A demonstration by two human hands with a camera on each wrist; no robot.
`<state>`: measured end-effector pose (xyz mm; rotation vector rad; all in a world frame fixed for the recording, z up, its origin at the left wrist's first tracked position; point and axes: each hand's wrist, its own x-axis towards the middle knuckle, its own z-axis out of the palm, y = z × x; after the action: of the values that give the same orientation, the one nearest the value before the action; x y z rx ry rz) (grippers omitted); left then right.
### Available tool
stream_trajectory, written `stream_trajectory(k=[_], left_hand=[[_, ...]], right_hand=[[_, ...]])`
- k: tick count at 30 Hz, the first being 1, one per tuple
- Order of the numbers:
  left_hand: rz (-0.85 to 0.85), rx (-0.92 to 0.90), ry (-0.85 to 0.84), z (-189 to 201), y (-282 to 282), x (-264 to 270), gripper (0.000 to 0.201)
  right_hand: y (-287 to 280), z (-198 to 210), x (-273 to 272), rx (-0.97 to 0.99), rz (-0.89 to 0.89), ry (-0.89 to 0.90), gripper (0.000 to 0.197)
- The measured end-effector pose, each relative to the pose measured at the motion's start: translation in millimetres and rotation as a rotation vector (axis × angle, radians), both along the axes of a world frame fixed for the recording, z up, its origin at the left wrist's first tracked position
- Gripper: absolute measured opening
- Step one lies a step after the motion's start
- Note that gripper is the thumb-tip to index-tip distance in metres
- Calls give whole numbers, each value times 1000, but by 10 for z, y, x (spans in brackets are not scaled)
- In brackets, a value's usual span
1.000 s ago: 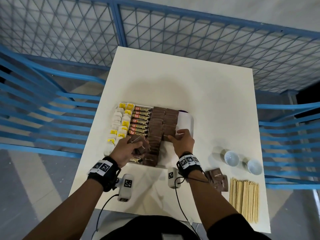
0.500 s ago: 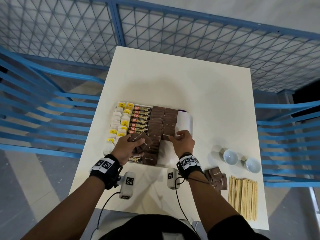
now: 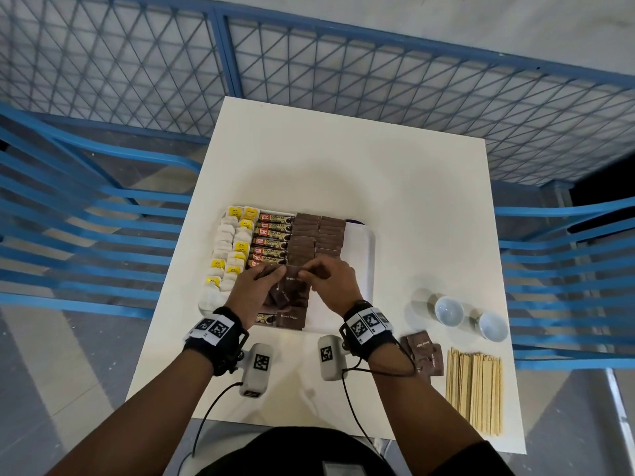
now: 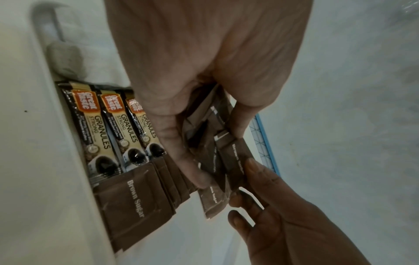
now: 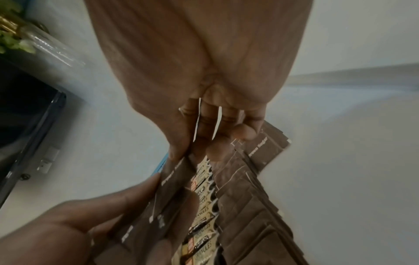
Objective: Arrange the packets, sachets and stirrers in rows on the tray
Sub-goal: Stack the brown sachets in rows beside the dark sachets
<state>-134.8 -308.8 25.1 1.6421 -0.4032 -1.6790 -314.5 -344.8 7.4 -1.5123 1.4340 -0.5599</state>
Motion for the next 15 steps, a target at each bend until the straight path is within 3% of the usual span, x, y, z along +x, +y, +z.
stream_trajectory(k=[4, 7, 11, 15], left_hand=[[-38, -9, 8, 23, 29, -50, 16], [-82, -14, 26, 27, 74, -52, 27], [-79, -24, 10, 19, 103, -68, 34], [-51, -22, 4, 23, 99, -90, 33]], right_hand=[[-19, -62, -54, -22, -58, 24, 18], [-13, -51, -79, -22, -102, 29, 23], [18, -53, -100, 25, -103, 1, 6], [52, -65, -91, 90, -51, 48, 17]])
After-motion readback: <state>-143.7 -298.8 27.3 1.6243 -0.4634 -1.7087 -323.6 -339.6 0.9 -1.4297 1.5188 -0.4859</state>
